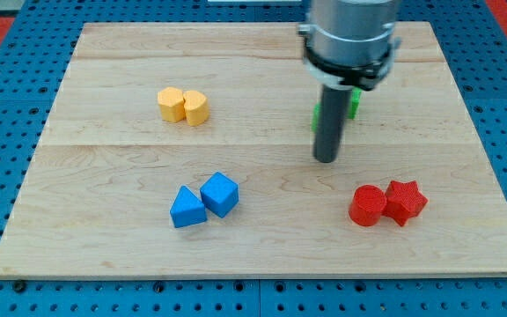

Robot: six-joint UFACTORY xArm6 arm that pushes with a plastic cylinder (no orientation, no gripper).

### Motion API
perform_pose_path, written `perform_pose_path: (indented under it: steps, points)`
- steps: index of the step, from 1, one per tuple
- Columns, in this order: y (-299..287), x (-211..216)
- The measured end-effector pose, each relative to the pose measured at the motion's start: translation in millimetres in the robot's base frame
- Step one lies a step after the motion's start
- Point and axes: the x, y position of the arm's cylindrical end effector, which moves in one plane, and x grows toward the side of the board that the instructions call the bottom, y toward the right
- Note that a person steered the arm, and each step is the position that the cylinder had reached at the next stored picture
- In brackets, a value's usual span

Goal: Place the red blocks to the bottom right of the yellow heart

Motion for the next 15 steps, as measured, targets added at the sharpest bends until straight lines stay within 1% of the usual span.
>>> perform_pose_path:
  steps: [1,2,3,4,5,7,8,9,10,11,12,13,14,15]
  points:
    - [13,-2]
    - [43,-3]
    - [87,-1]
    - [139,60]
    - [142,89]
    - [0,88]
    - [-34,81]
    - [-80,62]
    - [-112,64]
    - [-148,52]
    - [-170,8]
    - [-148,26]
    - [-144,-3]
    - [-161,-41]
